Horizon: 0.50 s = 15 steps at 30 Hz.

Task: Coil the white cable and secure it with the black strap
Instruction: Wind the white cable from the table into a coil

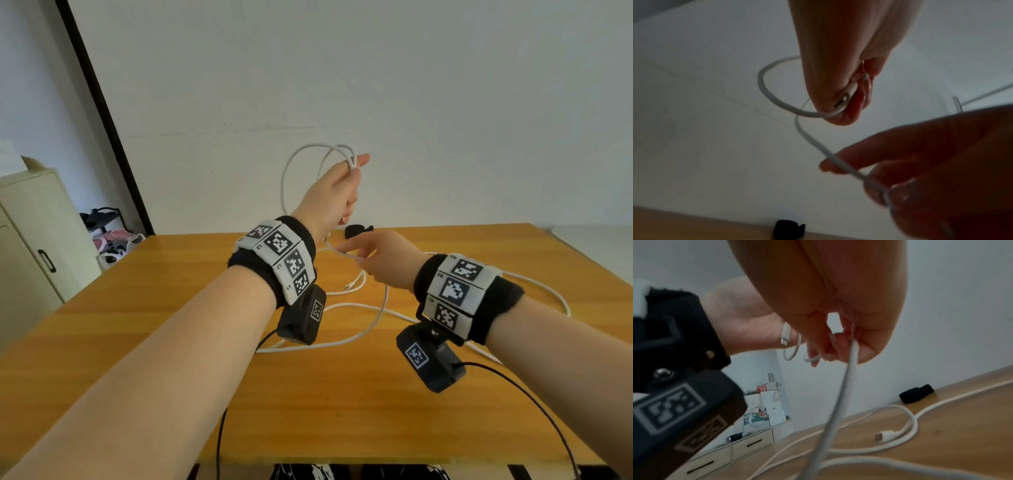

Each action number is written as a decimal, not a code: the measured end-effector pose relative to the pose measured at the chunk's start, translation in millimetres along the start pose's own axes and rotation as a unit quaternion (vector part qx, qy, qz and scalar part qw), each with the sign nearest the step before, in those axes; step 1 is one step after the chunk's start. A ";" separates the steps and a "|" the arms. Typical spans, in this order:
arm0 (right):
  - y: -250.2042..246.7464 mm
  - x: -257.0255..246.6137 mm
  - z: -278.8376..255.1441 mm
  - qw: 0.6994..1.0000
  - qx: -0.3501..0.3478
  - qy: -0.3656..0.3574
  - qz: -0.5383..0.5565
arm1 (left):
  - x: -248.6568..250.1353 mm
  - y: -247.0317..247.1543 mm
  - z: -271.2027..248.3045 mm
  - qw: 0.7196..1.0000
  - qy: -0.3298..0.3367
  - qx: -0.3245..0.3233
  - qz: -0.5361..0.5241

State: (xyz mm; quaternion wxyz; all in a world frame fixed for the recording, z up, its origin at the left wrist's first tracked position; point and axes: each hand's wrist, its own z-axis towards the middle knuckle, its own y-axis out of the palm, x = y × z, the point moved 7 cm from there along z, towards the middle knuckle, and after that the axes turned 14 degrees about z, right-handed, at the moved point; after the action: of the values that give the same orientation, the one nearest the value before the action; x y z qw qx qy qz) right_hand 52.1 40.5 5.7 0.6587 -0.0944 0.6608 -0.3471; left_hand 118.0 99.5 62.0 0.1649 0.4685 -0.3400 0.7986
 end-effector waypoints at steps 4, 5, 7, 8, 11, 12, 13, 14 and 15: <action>-11.4 -3.6 -2.5 0.999 0.012 -0.021 0.037 | -2.6 0.2 -5.7 0.990 0.012 0.009 0.140; -13.9 -4.3 -3.3 0.998 0.023 -0.025 0.050 | -3.4 0.1 -7.1 0.987 0.009 0.009 0.161; -19.6 -4.4 -4.6 0.994 0.056 -0.031 0.084 | -5.4 1.4 -9.4 0.984 0.004 0.001 0.177; -22.7 -4.2 -5.1 0.991 0.074 -0.035 0.108 | -7.0 2.1 -10.0 0.983 0.002 -0.001 0.185; -31.1 -2.4 -6.7 0.977 0.119 -0.039 0.173 | -15.5 3.9 -11.8 0.981 -0.019 -0.011 0.194; -33.1 -1.1 -6.7 0.973 0.127 -0.035 0.190 | -19.2 5.3 -12.1 0.981 -0.030 -0.019 0.192; -34.5 -0.8 -7.3 0.969 0.130 -0.029 0.210 | -22.8 6.8 -12.0 0.980 -0.040 -0.026 0.194; -34.7 -0.3 -7.7 0.964 0.128 -0.021 0.232 | -25.9 8.1 -11.8 0.978 -0.047 -0.031 0.200; -34.0 0.2 -8.3 0.960 0.122 -0.012 0.254 | -28.7 8.9 -11.2 0.976 -0.052 -0.032 0.208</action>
State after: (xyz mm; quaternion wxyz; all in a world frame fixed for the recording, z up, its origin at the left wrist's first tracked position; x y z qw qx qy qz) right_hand 33.0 17.9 24.4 0.7393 0.1531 0.6081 -0.2452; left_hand 120.2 102.6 30.2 -0.0082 0.4230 -0.4639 0.7783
